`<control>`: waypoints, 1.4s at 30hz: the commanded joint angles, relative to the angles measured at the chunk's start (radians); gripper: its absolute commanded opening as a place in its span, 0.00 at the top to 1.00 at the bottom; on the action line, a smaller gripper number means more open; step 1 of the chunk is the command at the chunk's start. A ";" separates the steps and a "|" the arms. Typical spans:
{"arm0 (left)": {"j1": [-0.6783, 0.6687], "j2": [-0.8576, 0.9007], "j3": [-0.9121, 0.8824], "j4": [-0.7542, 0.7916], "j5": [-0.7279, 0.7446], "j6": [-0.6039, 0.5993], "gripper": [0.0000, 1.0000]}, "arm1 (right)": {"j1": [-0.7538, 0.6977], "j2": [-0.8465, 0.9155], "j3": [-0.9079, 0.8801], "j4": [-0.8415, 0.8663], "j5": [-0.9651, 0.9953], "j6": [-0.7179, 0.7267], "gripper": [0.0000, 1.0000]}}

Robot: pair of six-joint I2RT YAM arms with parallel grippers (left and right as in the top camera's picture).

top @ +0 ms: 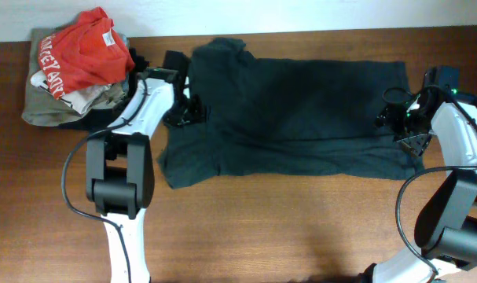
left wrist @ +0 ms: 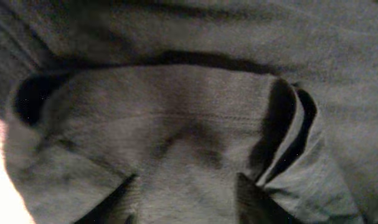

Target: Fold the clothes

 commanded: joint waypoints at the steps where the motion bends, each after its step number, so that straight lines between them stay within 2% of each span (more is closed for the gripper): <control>1: -0.014 -0.010 0.023 -0.001 0.080 0.059 0.38 | 0.006 0.008 -0.011 0.002 0.016 -0.010 0.14; 5: -0.039 -0.010 0.023 -0.002 0.175 0.113 0.34 | 0.006 0.008 -0.011 0.002 0.016 -0.010 0.14; 13: -0.072 -0.006 0.018 -0.003 0.164 0.112 0.34 | 0.006 0.008 -0.011 0.001 0.016 -0.011 0.13; 15: -0.072 -0.005 0.008 -0.001 0.163 0.112 0.41 | 0.006 0.008 -0.011 0.001 0.016 -0.011 0.14; 19: -0.072 -0.004 -0.016 0.018 0.163 0.112 0.46 | 0.006 0.008 -0.011 0.001 0.016 -0.010 0.14; 22: -0.071 -0.004 -0.031 0.033 0.163 0.112 0.54 | 0.006 0.008 -0.011 0.001 0.016 -0.011 0.14; 25: -0.071 -0.004 -0.031 0.037 0.163 0.112 0.66 | 0.006 0.008 -0.011 0.001 0.016 -0.011 0.14; 31: -0.071 -0.004 -0.031 0.082 0.164 0.112 0.98 | 0.006 0.008 -0.011 0.001 0.016 -0.011 0.14; 35: -0.071 -0.004 -0.029 0.137 0.199 0.110 0.99 | 0.006 0.008 -0.011 0.002 0.016 -0.011 0.14; 41: -0.071 -0.004 -0.030 0.276 0.246 0.047 0.99 | 0.006 0.008 -0.011 0.001 0.016 -0.010 0.14; 42: -0.071 -0.004 -0.030 0.299 0.256 0.042 0.95 | 0.006 0.008 -0.011 0.001 0.016 -0.010 0.14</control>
